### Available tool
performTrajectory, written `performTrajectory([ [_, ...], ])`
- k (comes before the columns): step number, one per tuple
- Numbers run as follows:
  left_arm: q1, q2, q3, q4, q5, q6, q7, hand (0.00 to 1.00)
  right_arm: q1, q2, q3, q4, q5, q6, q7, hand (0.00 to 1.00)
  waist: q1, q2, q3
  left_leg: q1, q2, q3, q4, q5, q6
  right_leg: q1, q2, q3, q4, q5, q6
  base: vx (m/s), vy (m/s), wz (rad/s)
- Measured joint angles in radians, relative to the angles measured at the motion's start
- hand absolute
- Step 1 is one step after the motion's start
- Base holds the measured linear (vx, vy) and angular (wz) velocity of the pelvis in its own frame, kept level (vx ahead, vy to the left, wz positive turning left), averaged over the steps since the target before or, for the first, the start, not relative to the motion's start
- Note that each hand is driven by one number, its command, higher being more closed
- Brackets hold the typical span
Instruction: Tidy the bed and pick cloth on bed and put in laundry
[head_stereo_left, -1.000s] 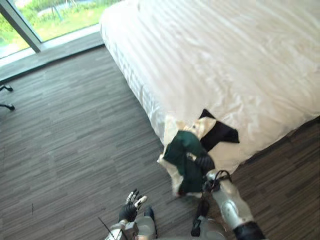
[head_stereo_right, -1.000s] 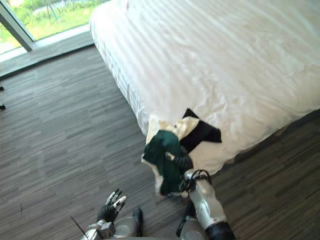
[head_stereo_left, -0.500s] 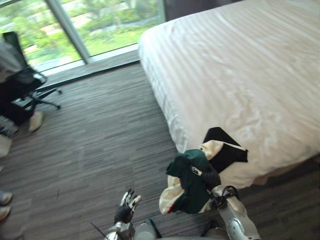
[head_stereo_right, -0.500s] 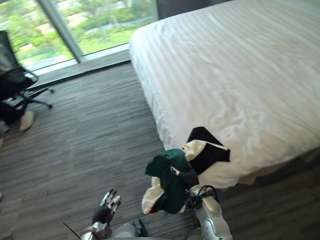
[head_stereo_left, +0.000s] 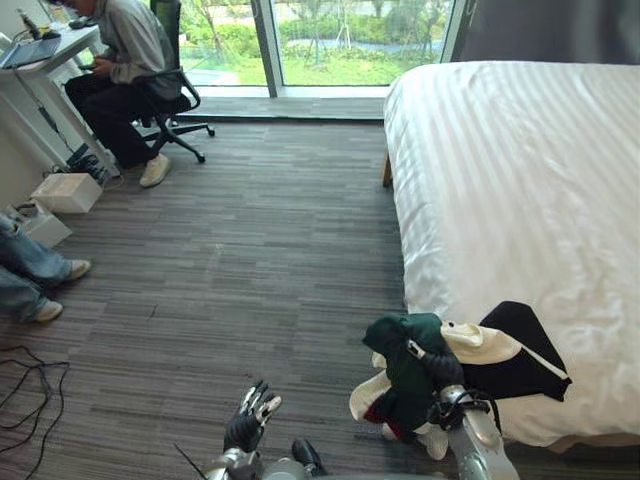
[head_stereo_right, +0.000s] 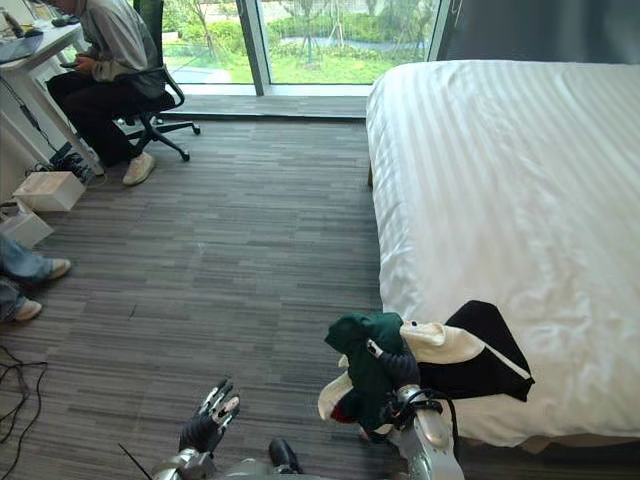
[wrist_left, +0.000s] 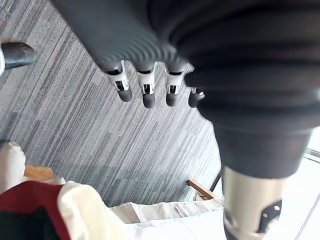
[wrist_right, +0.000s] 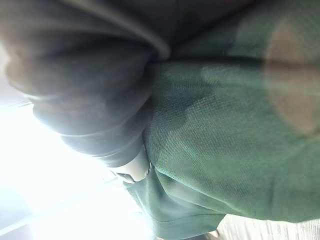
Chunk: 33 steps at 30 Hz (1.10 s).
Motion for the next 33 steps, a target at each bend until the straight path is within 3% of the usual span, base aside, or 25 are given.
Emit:
performTrajectory([
  [2,-0.016,0.003,-0.024,-0.003,-0.007,-0.005,0.005,0.00,0.032,0.003,-0.018,-0.004,0.000,-0.004,0.001,1.00,-0.045,0.011,0.008,-0.022,-0.002,-0.108,0.002,0.001,0.009,-0.034,0.098,0.262,0.011,-0.120,0.001,0.00,-0.096,1.44],
  [3,-0.026,0.014,-0.035,-0.002,-0.010,-0.007,0.012,0.00,0.052,0.004,-0.018,-0.012,0.000,-0.004,0.003,1.00,-0.054,-0.002,0.010,-0.030,-0.017,-0.157,0.001,0.004,0.005,-0.052,0.157,0.388,-0.013,-0.153,-0.005,-0.01,-0.125,1.32],
  [4,-0.032,0.023,-0.043,-0.002,-0.011,-0.008,0.018,0.00,0.065,0.005,-0.018,-0.023,0.000,-0.004,0.005,1.00,-0.054,-0.011,0.008,-0.037,-0.029,-0.180,0.003,0.009,0.006,-0.058,0.179,0.436,-0.032,-0.154,-0.012,-0.01,-0.111,1.43],
  [5,-0.048,0.027,-0.061,0.006,-0.017,-0.011,0.022,0.00,0.079,0.001,-0.021,-0.036,0.000,-0.003,0.008,1.00,-0.061,-0.034,0.011,-0.041,-0.060,-0.237,-0.002,0.031,0.011,-0.051,0.200,0.493,-0.057,-0.176,0.009,-0.01,-0.086,1.03],
  [7,-0.050,0.021,-0.080,0.005,-0.030,-0.024,0.023,0.00,0.081,0.000,-0.025,-0.037,0.000,-0.003,0.014,1.00,-0.054,-0.013,0.018,-0.056,-0.064,-0.289,-0.013,0.052,0.007,-0.046,0.223,0.519,-0.057,-0.182,0.012,-0.03,-0.084,0.83],
  [8,-0.053,0.023,-0.090,0.005,-0.030,-0.026,0.023,0.00,0.076,0.004,-0.024,-0.040,0.001,-0.003,0.026,1.00,-0.068,0.003,0.023,-0.081,-0.068,-0.355,-0.013,0.076,0.013,-0.049,0.277,0.593,-0.067,-0.213,0.028,-0.07,-0.146,1.65],
  [9,-0.066,0.024,-0.100,0.006,-0.030,-0.027,0.021,0.00,0.098,0.004,-0.026,-0.040,0.001,-0.002,0.028,1.00,-0.109,0.008,0.023,-0.107,-0.089,-0.447,-0.013,0.079,0.011,-0.043,0.339,0.679,-0.089,-0.236,-0.006,-0.08,-0.172,2.04],
  [11,-0.080,0.018,-0.111,0.008,-0.030,-0.028,0.015,0.00,0.127,0.005,-0.026,-0.039,0.003,-0.002,0.024,1.00,-0.109,0.007,0.024,-0.118,-0.114,-0.536,-0.012,0.080,0.010,-0.040,0.378,0.714,-0.085,-0.237,-0.022,0.00,-0.185,1.76],
  [12,-0.065,0.018,-0.109,0.007,-0.030,-0.034,0.015,0.00,0.125,-0.002,-0.022,-0.036,0.003,-0.002,0.023,1.00,-0.080,0.005,0.027,-0.114,-0.114,-0.551,-0.012,0.087,0.003,-0.027,0.377,0.694,-0.078,-0.233,-0.024,0.03,-0.133,0.90],
  [16,-0.035,0.024,-0.107,0.003,-0.034,-0.046,0.042,0.00,0.100,-0.002,0.006,-0.035,0.022,-0.005,0.028,1.00,-0.053,0.010,0.025,-0.111,-0.120,-0.604,-0.013,0.127,-0.009,0.005,0.380,0.621,-0.091,-0.239,-0.016,0.04,-0.100,0.59],
  [20,-0.017,0.025,-0.069,-0.042,-0.091,-0.050,0.090,0.00,0.031,-0.010,0.060,-0.003,0.009,-0.005,0.093,1.00,-0.025,0.013,0.021,-0.146,-0.134,-0.670,-0.013,0.160,-0.017,0.012,0.384,0.536,-0.104,-0.246,-0.026,0.03,-0.068,0.53],
  [21,-0.013,0.025,-0.066,-0.056,-0.100,-0.054,0.094,0.00,0.027,-0.009,0.062,0.000,0.003,-0.005,0.100,1.00,-0.022,0.012,0.022,-0.148,-0.137,-0.655,-0.013,0.144,0.001,0.019,0.380,0.516,-0.110,-0.245,-0.026,0.02,-0.060,1.00],
  [22,-0.011,0.020,-0.053,-0.076,-0.109,-0.059,0.094,0.00,0.032,-0.009,0.063,-0.001,-0.001,-0.004,0.107,1.00,-0.021,0.006,0.023,-0.153,-0.149,-0.568,-0.013,0.074,0.039,0.048,0.363,0.443,-0.135,-0.244,-0.027,0.03,-0.056,1.54],
  [23,-0.014,0.011,-0.048,-0.089,-0.113,-0.069,0.092,0.00,0.034,-0.010,0.059,-0.001,-0.001,-0.005,0.111,1.00,-0.021,-0.001,0.021,-0.152,-0.153,-0.442,-0.004,-0.019,0.044,0.075,0.345,0.358,-0.167,-0.234,-0.021,0.06,0.005,1.80],
  [24,-0.016,0.011,-0.045,-0.090,-0.113,-0.071,0.080,0.00,0.032,-0.011,0.054,0.000,-0.003,-0.005,0.104,1.00,-0.022,-0.014,0.026,-0.161,-0.149,-0.358,0.024,-0.039,0.071,0.088,0.324,0.314,-0.178,-0.232,-0.021,0.12,0.100,2.73],
  [25,-0.010,0.011,-0.029,-0.083,-0.113,-0.070,0.056,0.00,0.030,-0.014,0.046,0.002,-0.004,-0.005,0.071,1.00,-0.027,0.017,0.009,-0.172,-0.086,-0.106,0.130,-0.078,0.138,0.110,0.328,0.178,-0.153,-0.233,-0.021,0.10,0.127,2.39],
  [26,-0.006,0.010,-0.020,-0.080,-0.111,-0.069,0.049,0.00,0.031,-0.014,0.042,0.004,-0.008,-0.005,0.062,1.00,-0.027,0.027,0.003,-0.172,-0.063,-0.044,0.157,-0.071,0.152,0.116,0.331,0.143,-0.129,-0.235,-0.018,0.13,0.098,2.44],
  [27,-0.002,0.009,-0.017,-0.078,-0.109,-0.069,0.041,0.00,0.035,-0.019,0.037,0.004,-0.011,-0.005,0.055,1.00,-0.028,0.039,-0.007,-0.169,-0.054,-0.006,0.166,-0.066,0.189,0.113,0.326,0.116,-0.089,-0.235,-0.018,0.13,0.060,1.94],
  [28,-0.001,-0.003,-0.018,-0.077,-0.108,-0.068,0.035,0.00,0.033,-0.044,0.029,0.007,-0.014,-0.006,0.045,1.00,-0.038,0.080,-0.020,-0.149,-0.052,-0.032,0.116,-0.077,0.227,0.053,0.282,0.092,0.088,-0.233,-0.029,0.17,0.102,2.52],
  [29,-0.009,-0.028,-0.008,-0.070,-0.107,-0.065,0.032,0.00,0.009,-0.055,0.010,0.030,-0.026,-0.015,0.045,1.00,-0.072,0.117,-0.019,-0.136,-0.047,-0.023,0.086,-0.107,0.210,0.011,0.297,0.103,0.057,-0.282,-0.019,0.15,0.110,2.62],
  [30,-0.022,-0.027,0.000,-0.064,-0.106,-0.066,0.029,0.00,-0.005,-0.048,0.004,0.046,-0.031,-0.025,0.044,1.00,-0.083,0.116,-0.021,-0.136,-0.043,0.023,0.097,-0.122,0.212,0.005,0.299,0.113,-0.058,-0.265,-0.003,0.20,0.090,2.75],
  [31,-0.053,-0.021,0.006,-0.049,-0.101,-0.066,0.014,0.00,-0.011,-0.032,-0.010,0.065,-0.030,-0.040,0.035,1.00,-0.099,0.087,-0.019,-0.128,-0.031,0.136,0.133,-0.119,0.197,0.030,0.295,0.079,-0.195,-0.146,0.025,0.19,0.044,2.33],
  [32,-0.073,-0.034,0.005,-0.032,-0.084,-0.062,0.020,0.00,-0.010,-0.034,-0.015,0.087,-0.034,-0.040,0.016,1.00,-0.089,0.083,-0.019,-0.111,-0.039,0.159,0.129,-0.096,0.143,0.054,0.285,0.016,-0.187,-0.137,0.029,0.23,0.078,2.12],
  [33,-0.072,-0.041,-0.014,-0.036,-0.065,-0.056,0.021,0.00,0.004,-0.033,-0.028,0.088,-0.048,-0.040,-0.004,1.00,-0.063,0.092,-0.025,-0.087,-0.059,0.176,0.091,-0.082,0.125,0.071,0.268,-0.023,-0.125,-0.157,0.046,0.16,0.123,1.24],
])
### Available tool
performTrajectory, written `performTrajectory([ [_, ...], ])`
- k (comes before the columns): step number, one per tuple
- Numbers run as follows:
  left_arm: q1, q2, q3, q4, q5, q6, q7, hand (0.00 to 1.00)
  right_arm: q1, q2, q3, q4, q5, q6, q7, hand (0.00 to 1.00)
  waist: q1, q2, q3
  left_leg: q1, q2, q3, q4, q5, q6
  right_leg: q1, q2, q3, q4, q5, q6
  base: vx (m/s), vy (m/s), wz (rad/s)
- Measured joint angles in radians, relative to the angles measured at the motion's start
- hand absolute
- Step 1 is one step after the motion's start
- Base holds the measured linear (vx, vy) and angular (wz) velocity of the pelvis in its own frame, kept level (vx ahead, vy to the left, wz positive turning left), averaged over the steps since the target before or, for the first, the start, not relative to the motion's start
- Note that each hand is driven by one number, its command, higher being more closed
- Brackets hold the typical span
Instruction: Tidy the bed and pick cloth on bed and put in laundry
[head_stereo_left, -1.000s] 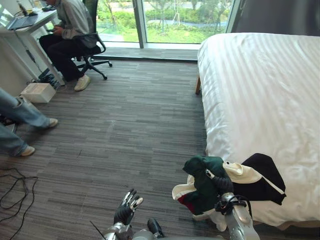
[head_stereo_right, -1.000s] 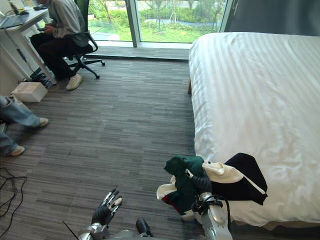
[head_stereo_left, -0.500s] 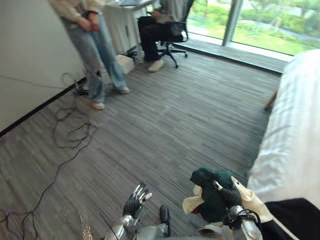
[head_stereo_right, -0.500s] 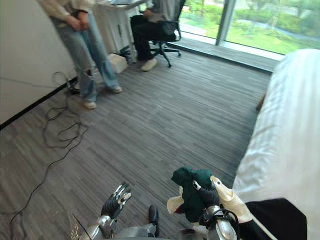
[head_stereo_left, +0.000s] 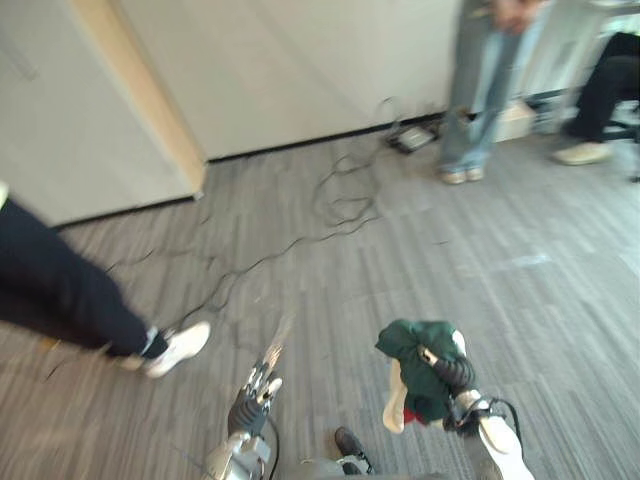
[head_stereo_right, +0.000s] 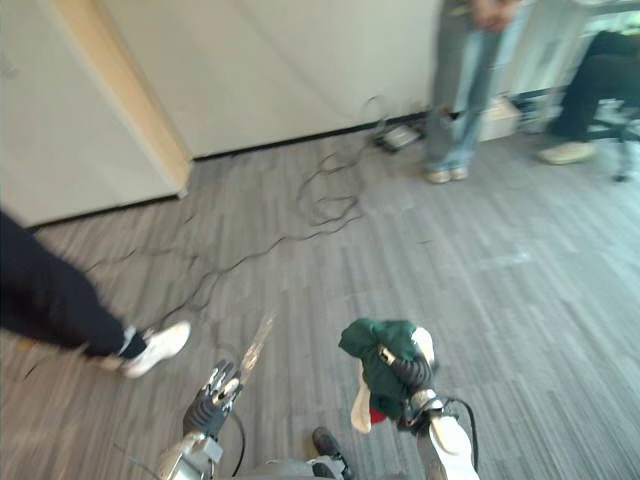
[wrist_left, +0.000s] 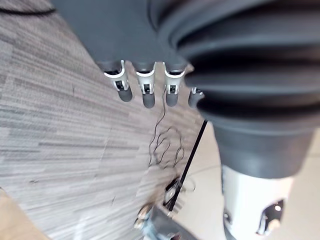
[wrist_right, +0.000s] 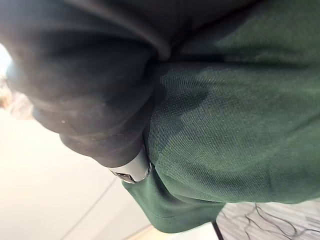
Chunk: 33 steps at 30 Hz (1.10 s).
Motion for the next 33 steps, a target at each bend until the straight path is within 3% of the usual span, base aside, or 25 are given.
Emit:
performTrajectory([
  [4,0.035,0.000,-0.010,0.001,-0.001,0.020,0.047,0.00,0.018,0.036,-0.005,0.004,-0.026,0.000,-0.035,1.00,0.019,-0.056,0.001,0.052,-0.053,-0.160,-0.033,-0.007,0.008,0.040,-0.088,-0.083,0.210,-0.031,0.014,0.13,0.026,1.29],
  [5,0.044,0.003,-0.017,0.001,-0.001,0.020,0.063,0.00,0.020,0.041,-0.007,0.006,-0.025,0.000,-0.039,1.00,0.018,-0.068,0.007,0.060,-0.069,-0.212,-0.037,-0.009,0.011,0.034,-0.140,-0.115,0.329,-0.027,0.011,0.12,-0.031,1.35],
  [6,0.053,0.009,-0.032,0.001,0.000,0.019,0.074,0.00,0.027,0.042,-0.006,0.010,-0.025,0.000,-0.044,1.00,0.021,-0.074,0.010,0.070,-0.088,-0.274,-0.039,-0.011,0.014,0.017,-0.207,-0.124,0.481,0.003,-0.035,0.14,-0.041,1.41],
  [7,0.058,0.011,-0.040,0.001,0.000,0.015,0.082,0.00,0.034,0.042,-0.006,0.014,-0.025,0.000,-0.051,1.00,0.019,-0.075,0.011,0.075,-0.095,-0.309,-0.038,-0.012,0.015,-0.004,-0.241,-0.116,0.566,0.034,-0.080,0.11,-0.027,1.49],
  [8,0.063,0.016,-0.052,0.001,0.002,0.010,0.091,0.00,0.051,0.041,-0.007,0.024,-0.025,0.000,-0.065,1.00,0.017,-0.075,0.012,0.082,-0.106,-0.378,-0.035,-0.013,0.016,-0.057,-0.277,-0.046,0.688,-0.001,-0.162,0.10,-0.030,1.66],
  [10,0.056,0.015,-0.065,0.001,0.008,-0.001,0.108,0.00,0.089,0.054,-0.005,0.031,-0.025,-0.001,-0.081,1.00,0.014,-0.069,0.015,0.079,-0.109,-0.482,-0.017,-0.014,0.006,-0.171,-0.223,0.164,0.725,-0.045,-0.124,0.09,-0.030,1.87],
  [11,0.051,0.017,-0.065,0.002,0.018,-0.009,0.111,0.00,0.116,0.067,-0.002,0.029,-0.023,-0.002,-0.091,1.00,0.008,-0.068,0.015,0.082,-0.117,-0.564,-0.015,-0.008,-0.005,-0.230,-0.158,0.301,0.694,-0.071,-0.070,0.10,-0.047,2.19],
  [12,0.044,0.020,-0.068,0.004,0.021,-0.010,0.113,0.00,0.146,0.074,0.005,0.029,-0.018,-0.002,-0.106,1.00,-0.002,-0.072,0.014,0.083,-0.123,-0.615,-0.022,-0.033,-0.057,-0.264,-0.104,0.411,0.627,-0.095,-0.021,0.11,-0.059,2.22],
  [14,0.035,0.025,-0.076,0.005,0.027,-0.012,0.131,0.00,0.167,0.070,0.001,0.030,-0.007,-0.001,-0.107,1.00,-0.015,-0.085,0.021,0.085,-0.112,-0.577,0.012,-0.060,-0.101,-0.266,-0.090,0.492,0.492,-0.114,0.012,0.11,-0.051,1.88],
  [16,0.035,0.029,-0.082,0.024,0.037,-0.013,0.139,0.00,0.158,0.071,0.000,0.039,0.013,0.000,-0.105,1.00,0.004,-0.080,0.017,0.101,-0.124,-0.621,0.027,-0.034,-0.066,-0.276,-0.064,0.572,0.357,-0.113,0.028,0.19,-0.024,1.14],
  [18,0.032,0.042,-0.085,0.044,0.044,-0.014,0.150,0.00,0.132,0.078,0.005,0.043,0.026,0.000,-0.098,1.00,0.012,-0.084,0.015,0.097,-0.124,-0.686,0.042,-0.033,-0.066,-0.277,-0.019,0.661,0.215,-0.100,0.031,0.20,0.013,1.01],
  [21,0.041,0.068,-0.086,0.044,0.045,-0.030,0.150,0.00,0.104,0.102,0.006,0.055,0.054,0.000,-0.081,1.00,0.025,-0.109,0.013,0.110,-0.126,-0.748,0.039,-0.030,-0.068,-0.277,-0.001,0.678,0.157,-0.036,0.011,0.11,0.008,0.72],
  [23,0.045,0.075,-0.086,0.044,0.045,-0.030,0.150,0.00,0.092,0.112,0.025,0.071,0.059,0.000,-0.074,1.00,0.043,-0.118,0.009,0.116,-0.126,-0.762,0.036,-0.030,-0.068,-0.276,0.004,0.662,0.156,-0.032,0.012,0.06,0.012,0.20],
  [30,0.045,0.053,-0.082,0.041,-0.004,-0.022,0.147,0.00,0.072,0.110,0.066,0.116,0.048,0.008,-0.030,1.00,0.071,-0.115,0.006,0.097,-0.128,-0.774,0.029,-0.019,-0.084,-0.199,0.035,0.605,-0.004,-0.002,-0.026,0.01,0.001,0.04],
  [31,0.045,0.052,-0.083,0.041,-0.005,-0.020,0.145,0.00,0.073,0.109,0.065,0.117,0.047,0.014,-0.025,1.00,0.070,-0.114,0.005,0.096,-0.129,-0.778,0.027,-0.015,-0.090,-0.193,0.037,0.602,-0.019,0.003,-0.023,0.01,-0.022,0.25],
  [33,0.037,0.054,-0.085,0.040,-0.009,-0.010,0.113,0.00,0.091,0.107,0.063,0.118,0.043,0.030,-0.009,1.00,0.062,-0.117,-0.003,0.096,-0.140,-0.817,-0.013,0.024,-0.149,-0.166,0.031,0.549,-0.072,0.054,-0.033,-0.01,-0.019,0.45],
])
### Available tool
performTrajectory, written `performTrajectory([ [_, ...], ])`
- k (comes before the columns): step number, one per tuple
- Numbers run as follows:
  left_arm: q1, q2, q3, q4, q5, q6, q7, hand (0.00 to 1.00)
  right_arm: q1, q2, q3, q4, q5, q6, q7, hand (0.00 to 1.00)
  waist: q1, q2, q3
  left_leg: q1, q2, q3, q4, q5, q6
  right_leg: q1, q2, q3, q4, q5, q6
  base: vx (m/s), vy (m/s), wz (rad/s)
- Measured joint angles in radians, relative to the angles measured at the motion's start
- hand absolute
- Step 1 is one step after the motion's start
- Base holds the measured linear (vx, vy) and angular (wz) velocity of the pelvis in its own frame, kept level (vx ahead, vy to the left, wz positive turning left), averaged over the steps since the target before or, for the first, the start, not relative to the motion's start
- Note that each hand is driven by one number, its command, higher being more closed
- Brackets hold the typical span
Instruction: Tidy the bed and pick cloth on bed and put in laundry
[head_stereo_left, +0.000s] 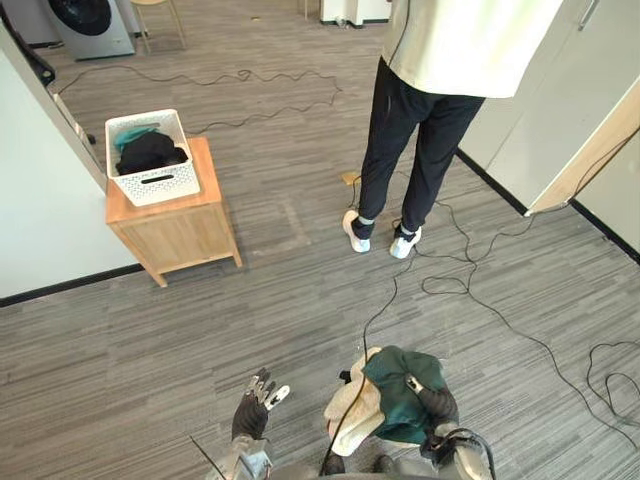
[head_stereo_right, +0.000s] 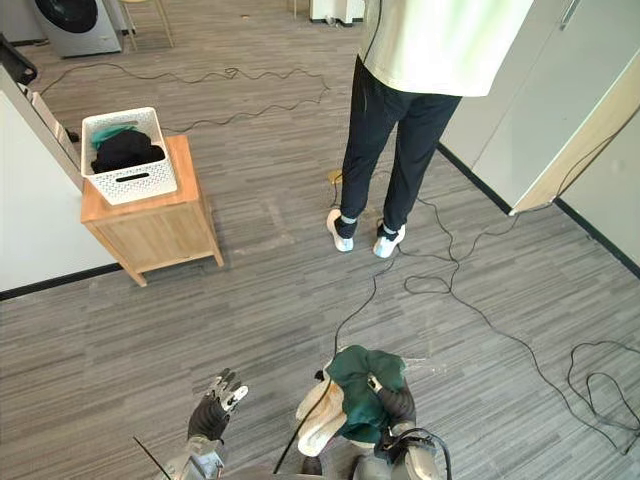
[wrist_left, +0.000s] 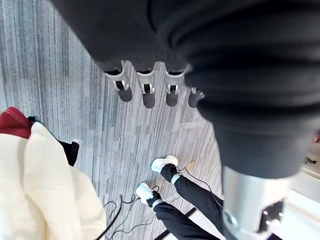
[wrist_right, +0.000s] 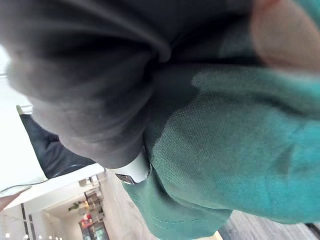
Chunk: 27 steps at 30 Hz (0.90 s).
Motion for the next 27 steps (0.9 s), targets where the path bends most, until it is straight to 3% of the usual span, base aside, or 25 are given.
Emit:
performTrajectory([
  [1,-0.002,-0.001,-0.001,-0.003,0.000,0.001,-0.007,0.00,0.008,-0.002,-0.001,0.000,-0.006,0.002,0.002,1.00,-0.004,-0.001,-0.006,-0.001,0.001,0.000,-0.022,-0.019,-0.050,0.006,-0.011,-0.011,-0.017,0.030,-0.003,-0.04,0.031,0.45],
  [2,-0.002,0.002,0.007,-0.006,-0.001,0.004,-0.013,0.00,0.006,0.017,0.003,0.008,-0.021,0.013,0.004,1.00,0.002,-0.045,-0.004,-0.003,0.013,0.155,0.003,-0.128,-0.007,0.012,-0.063,-0.050,-0.031,0.104,0.035,-0.04,0.035,0.27],
  [3,-0.002,-0.027,0.001,0.039,0.009,0.022,-0.029,0.00,-0.008,0.004,0.002,0.071,-0.025,0.014,0.018,1.00,-0.020,-0.023,-0.041,0.024,0.126,0.243,-0.078,0.028,-0.025,0.030,0.005,-0.107,-0.010,0.043,-0.008,-0.03,0.033,0.16],
  [9,-0.003,-0.027,0.005,0.053,0.009,0.024,-0.030,0.00,-0.008,0.004,-0.005,0.083,-0.025,0.014,0.019,1.00,-0.020,-0.020,-0.040,0.024,0.126,0.243,-0.078,0.028,-0.025,0.030,0.005,-0.107,-0.009,0.043,-0.008,0.00,0.000,0.00],
  [14,-0.023,-0.030,0.047,0.198,0.063,0.050,-0.017,0.00,-0.023,0.005,-0.072,0.180,-0.024,0.014,0.024,1.00,-0.020,-0.021,-0.037,0.017,0.126,0.239,-0.074,0.028,-0.026,0.027,0.002,-0.108,0.007,0.033,-0.009,0.00,0.000,0.03],
  [15,-0.028,-0.023,0.060,0.211,0.077,0.060,-0.006,0.00,-0.027,0.006,-0.082,0.197,-0.024,0.014,0.030,1.00,-0.020,-0.029,-0.032,-0.002,0.126,0.233,-0.042,0.009,-0.050,0.021,-0.004,-0.109,0.023,0.019,-0.005,0.00,-0.004,0.14],
  [16,-0.044,-0.016,0.065,0.223,0.081,0.063,-0.003,0.00,-0.024,0.005,-0.084,0.201,-0.025,0.014,0.033,1.00,-0.020,-0.033,-0.030,-0.023,0.126,0.232,-0.005,-0.011,-0.077,0.014,-0.011,-0.109,0.030,0.010,-0.007,0.00,-0.032,0.21],
  [17,-0.078,-0.009,0.088,0.271,0.100,0.068,0.001,0.00,-0.016,-0.003,-0.084,0.204,-0.025,0.014,0.040,1.00,-0.018,-0.033,-0.014,-0.076,0.141,0.235,0.118,-0.067,-0.128,0.013,-0.010,-0.101,0.040,-0.014,-0.013,-0.01,-0.062,0.29],
  [18,-0.114,-0.006,0.116,0.320,0.110,0.070,0.018,0.00,-0.030,-0.011,-0.085,0.205,-0.024,0.014,0.041,1.00,-0.021,-0.032,0.017,-0.156,0.171,0.254,0.315,-0.096,-0.130,0.020,-0.001,-0.082,0.045,-0.022,-0.028,-0.03,-0.074,0.30],
  [19,-0.127,-0.004,0.130,0.336,0.113,0.075,0.022,0.00,-0.037,-0.016,-0.085,0.206,-0.024,0.014,0.041,1.00,-0.022,-0.031,0.039,-0.209,0.196,0.270,0.447,-0.095,-0.131,0.027,0.002,-0.079,0.054,-0.025,-0.036,-0.09,-0.072,0.09],
  [20,-0.135,-0.002,0.144,0.337,0.121,0.081,0.030,0.00,-0.043,-0.035,-0.085,0.201,-0.024,0.014,0.042,1.00,-0.018,-0.013,0.081,-0.286,0.242,0.267,0.648,-0.066,-0.115,0.047,0.015,-0.070,0.066,-0.032,-0.047,-0.09,-0.045,-0.21],
  [21,-0.129,0.000,0.160,0.337,0.125,0.086,0.036,0.00,-0.051,-0.044,-0.086,0.201,-0.024,0.014,0.043,1.00,-0.012,-0.005,0.108,-0.317,0.250,0.254,0.739,-0.048,-0.126,0.074,0.018,-0.048,0.071,-0.041,-0.054,-0.04,-0.028,-0.50],
  [22,-0.105,-0.018,0.184,0.323,0.122,0.083,0.035,0.00,-0.047,-0.056,-0.096,0.197,-0.025,0.015,0.062,1.00,-0.007,0.010,0.120,-0.326,0.244,0.217,0.764,-0.082,-0.124,0.092,0.017,-0.023,0.077,-0.050,-0.061,0.03,0.008,-0.46],
  [24,-0.097,-0.023,0.186,0.322,0.125,0.083,0.033,0.00,-0.047,-0.066,-0.118,0.182,-0.028,0.016,0.072,1.00,-0.006,0.034,0.126,-0.325,0.244,0.219,0.676,-0.113,-0.141,0.090,0.016,0.008,0.084,-0.053,-0.060,0.08,0.076,-0.63],
  [25,-0.085,-0.034,0.187,0.318,0.127,0.081,0.025,0.00,-0.046,-0.074,-0.122,0.170,-0.040,0.025,0.083,1.00,-0.006,0.043,0.130,-0.317,0.245,0.238,0.516,-0.107,-0.143,0.075,0.007,0.035,0.095,-0.062,-0.050,0.09,0.124,-0.68],
  [27,-0.082,-0.039,0.193,0.317,0.135,0.074,0.013,0.00,-0.023,-0.077,-0.122,0.140,-0.057,0.039,0.090,1.00,-0.005,0.050,0.129,-0.303,0.257,0.267,0.371,-0.102,-0.147,0.068,0.005,0.053,0.096,-0.072,-0.037,0.13,0.182,-0.46],
])
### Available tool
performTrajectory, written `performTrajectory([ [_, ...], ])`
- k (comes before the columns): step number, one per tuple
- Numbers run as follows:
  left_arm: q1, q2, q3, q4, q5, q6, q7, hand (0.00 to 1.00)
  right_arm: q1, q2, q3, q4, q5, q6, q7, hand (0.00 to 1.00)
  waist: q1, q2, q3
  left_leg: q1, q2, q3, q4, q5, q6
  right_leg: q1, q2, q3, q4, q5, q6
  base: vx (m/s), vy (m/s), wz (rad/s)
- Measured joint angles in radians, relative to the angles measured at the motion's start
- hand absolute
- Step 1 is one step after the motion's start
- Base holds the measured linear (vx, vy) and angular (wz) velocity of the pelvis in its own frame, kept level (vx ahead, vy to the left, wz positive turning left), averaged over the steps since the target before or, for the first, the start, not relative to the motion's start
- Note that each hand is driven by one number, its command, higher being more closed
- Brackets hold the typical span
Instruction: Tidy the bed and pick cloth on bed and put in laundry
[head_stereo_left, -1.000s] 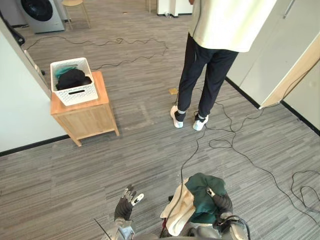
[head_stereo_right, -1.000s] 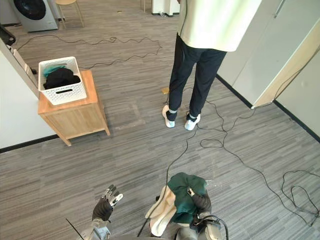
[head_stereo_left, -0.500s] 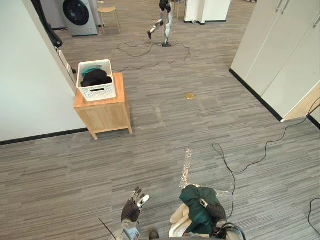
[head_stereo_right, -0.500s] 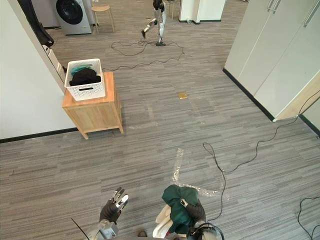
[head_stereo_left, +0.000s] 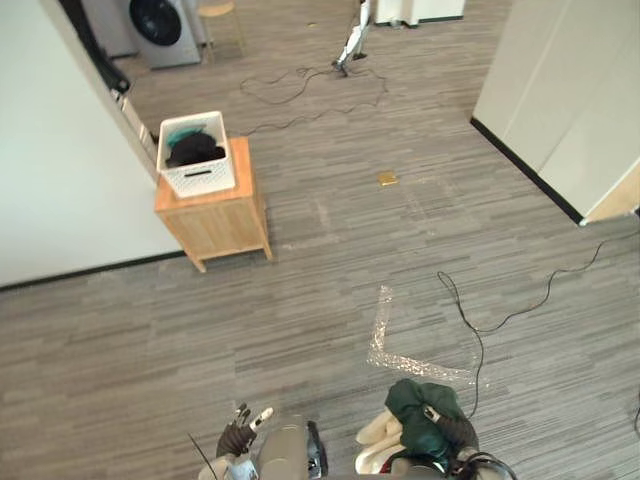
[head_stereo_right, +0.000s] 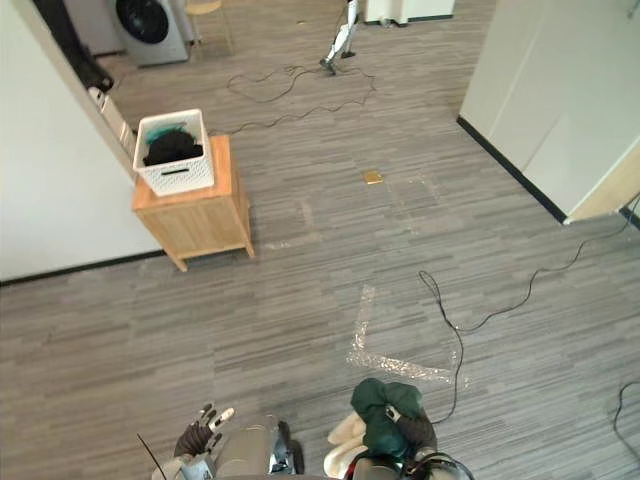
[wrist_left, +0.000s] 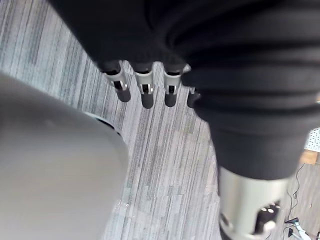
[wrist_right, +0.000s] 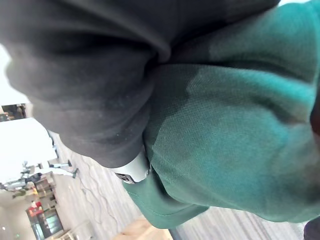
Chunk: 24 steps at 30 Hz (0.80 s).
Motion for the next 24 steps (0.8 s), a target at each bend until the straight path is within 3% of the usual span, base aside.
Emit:
performTrajectory([
  [3,0.011,-0.012,0.004,0.000,0.005,-0.027,-0.025,0.00,0.018,-0.017,0.007,-0.008,-0.014,0.010,0.014,1.00,0.012,0.009,-0.008,0.010,0.033,0.065,-0.045,0.004,0.018,0.011,-0.002,0.040,-0.004,-0.027,0.036,0.29,0.301,-0.40],
  [5,0.015,-0.012,0.008,0.000,0.008,-0.034,-0.035,0.00,0.019,-0.022,0.014,-0.018,-0.014,0.011,0.014,1.00,0.013,-0.004,-0.055,-0.020,-0.003,0.105,-0.001,-0.033,0.079,0.009,-0.044,0.051,-0.009,-0.052,0.076,0.44,0.305,-0.08],
  [6,0.015,-0.015,0.013,-0.004,0.009,-0.034,-0.038,0.00,0.021,-0.022,0.013,-0.026,-0.013,0.010,0.015,1.00,0.013,-0.035,-0.076,-0.006,-0.042,0.122,-0.015,-0.049,0.106,-0.031,-0.097,0.056,0.094,-0.078,0.110,0.44,0.222,0.16],
  [7,0.009,-0.010,0.013,-0.002,0.013,-0.030,-0.039,0.00,0.008,-0.016,0.013,-0.037,-0.014,0.010,0.015,1.00,0.012,-0.051,-0.079,0.010,-0.080,0.122,-0.021,-0.067,0.135,-0.110,-0.142,0.068,0.327,-0.094,0.133,0.45,0.209,0.20],
  [8,0.009,-0.006,0.011,-0.002,0.018,-0.028,-0.040,0.00,0.005,-0.012,0.014,-0.044,-0.014,0.010,0.014,1.00,0.010,-0.058,-0.079,0.029,-0.099,0.123,-0.032,-0.073,0.145,-0.146,-0.161,0.073,0.450,-0.072,0.136,0.44,0.193,0.29],
  [9,0.011,0.003,0.003,-0.005,0.020,-0.027,-0.044,0.00,0.006,-0.003,0.017,-0.064,-0.014,0.010,0.013,1.00,0.009,-0.069,-0.077,0.085,-0.131,0.119,-0.068,-0.079,0.154,-0.202,-0.186,0.076,0.646,0.005,0.134,0.36,0.124,0.18],
  [10,0.013,0.003,0.001,-0.008,0.021,-0.026,-0.044,0.00,0.006,0.000,0.019,-0.071,-0.014,0.010,0.012,1.00,0.011,-0.071,-0.075,0.117,-0.141,0.118,-0.086,-0.082,0.159,-0.219,-0.195,0.070,0.720,0.019,0.127,0.45,0.124,0.16],
  [12,0.022,0.006,-0.045,-0.024,0.031,-0.025,-0.043,0.00,-0.005,0.004,0.025,-0.103,-0.014,0.008,0.006,1.00,0.008,-0.054,-0.070,0.235,-0.151,0.099,-0.152,-0.082,0.172,-0.257,-0.199,-0.025,0.837,-0.011,0.056,0.44,0.089,0.13],
  [14,0.022,0.009,-0.068,-0.046,0.031,-0.019,-0.038,0.00,-0.004,0.005,0.026,-0.151,-0.013,0.004,-0.001,1.00,-0.006,-0.049,-0.066,0.294,-0.150,0.065,-0.187,-0.081,0.172,-0.300,-0.191,-0.087,0.786,-0.050,0.037,0.43,0.021,0.33],
  [16,0.011,0.001,-0.074,-0.060,0.030,-0.006,-0.036,0.00,-0.002,0.003,0.021,-0.186,-0.012,-0.003,-0.009,1.00,-0.025,-0.031,-0.052,0.341,-0.122,0.026,-0.209,-0.083,0.168,-0.340,-0.158,-0.127,0.629,-0.084,0.035,0.44,-0.061,0.51],
  [17,0.001,-0.005,-0.076,-0.060,0.030,0.003,-0.035,0.00,-0.005,0.001,0.020,-0.188,-0.010,-0.011,-0.007,1.00,-0.040,-0.012,-0.036,0.369,-0.086,0.001,-0.208,-0.085,0.164,-0.354,-0.121,-0.132,0.459,-0.078,0.043,0.42,-0.129,0.58],
  [19,-0.007,-0.002,-0.077,-0.058,0.030,0.012,-0.036,0.00,-0.002,0.003,0.019,-0.193,-0.004,-0.022,0.003,1.00,-0.044,0.001,-0.025,0.408,-0.047,-0.032,-0.219,-0.090,0.133,-0.396,-0.098,-0.089,0.230,0.011,0.075,0.46,-0.195,0.61],
  [20,-0.008,0.010,-0.076,-0.056,0.030,0.012,-0.037,0.00,0.014,0.008,0.019,-0.199,-0.004,-0.030,0.014,1.00,-0.044,-0.016,-0.024,0.436,-0.040,-0.054,-0.225,-0.102,0.098,-0.407,-0.103,-0.029,0.086,0.106,0.102,0.53,-0.309,0.68],
  [21,-0.011,0.022,-0.076,-0.048,0.030,0.012,-0.037,0.00,0.032,0.017,0.018,-0.217,-0.003,-0.032,0.015,1.00,-0.042,-0.038,-0.013,0.475,-0.031,-0.066,-0.218,-0.137,0.040,-0.402,-0.117,0.044,0.000,0.195,0.131,0.54,-0.351,0.71],
  [22,-0.005,0.032,-0.075,-0.046,0.030,0.012,-0.037,0.00,0.037,0.027,0.019,-0.221,-0.003,-0.032,0.017,1.00,-0.041,-0.047,-0.010,0.492,-0.029,-0.077,-0.211,-0.156,0.012,-0.402,-0.127,0.073,-0.004,0.214,0.129,0.51,-0.411,0.83],
  [23,0.000,0.050,-0.064,-0.039,0.030,0.016,-0.035,0.00,0.032,0.037,0.019,-0.230,0.001,-0.032,0.018,1.00,-0.046,-0.076,-0.016,0.521,0.000,-0.111,-0.182,-0.200,-0.016,-0.406,-0.130,0.099,0.085,0.287,0.108,0.50,-0.449,0.82],
  [24,-0.002,0.053,-0.069,-0.039,0.030,0.016,-0.035,0.00,0.035,0.031,0.011,-0.248,0.005,-0.032,0.018,1.00,-0.052,-0.052,-0.022,0.523,0.032,-0.128,-0.160,-0.221,-0.030,-0.429,-0.107,0.080,0.183,0.245,0.084,0.60,-0.537,0.73],
])
